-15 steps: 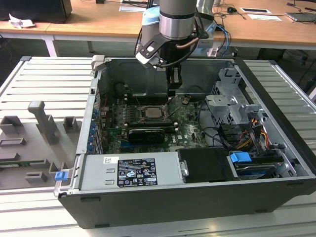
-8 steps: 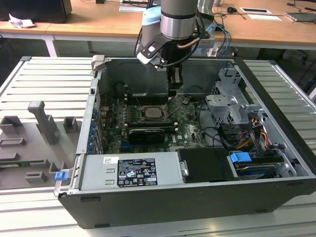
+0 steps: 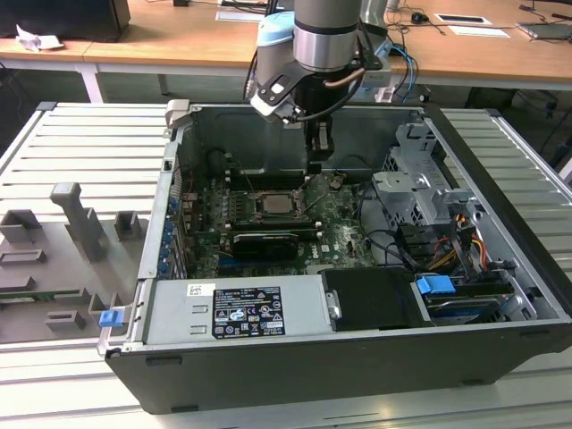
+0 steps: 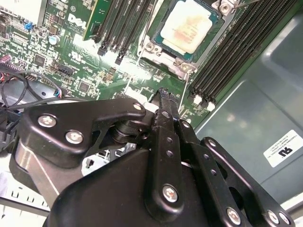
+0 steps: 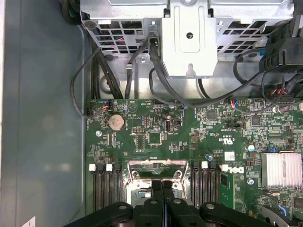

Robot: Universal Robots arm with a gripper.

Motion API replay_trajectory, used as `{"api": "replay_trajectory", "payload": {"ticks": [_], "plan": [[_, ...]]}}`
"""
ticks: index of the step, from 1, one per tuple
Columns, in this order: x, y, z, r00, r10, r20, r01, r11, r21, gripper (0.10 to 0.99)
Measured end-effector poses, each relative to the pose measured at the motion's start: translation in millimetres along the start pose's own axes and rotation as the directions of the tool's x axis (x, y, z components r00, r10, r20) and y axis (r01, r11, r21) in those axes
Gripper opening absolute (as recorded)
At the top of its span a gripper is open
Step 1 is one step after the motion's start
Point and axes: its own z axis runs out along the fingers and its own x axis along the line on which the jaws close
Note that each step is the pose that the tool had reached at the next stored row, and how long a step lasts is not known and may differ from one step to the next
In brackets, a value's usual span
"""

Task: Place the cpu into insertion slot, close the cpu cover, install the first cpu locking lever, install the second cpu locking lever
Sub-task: 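Close the cpu cover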

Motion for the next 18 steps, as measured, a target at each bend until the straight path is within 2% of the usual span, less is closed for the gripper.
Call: {"api": "replay_trajectory", "payload": {"ticks": [9,12,18], "plan": [[0.4,4.1,0.3,1.0,0.0,0.0,0.0,1.0,0.0,0.106],[1.1,10.5,0.7,1.0,0.0,0.0,0.0,1.0,0.001,0.106],[1.9,18.5,1.2,1.0,0.0,0.0002,0.0,1.0,0.003,0.106]]}}
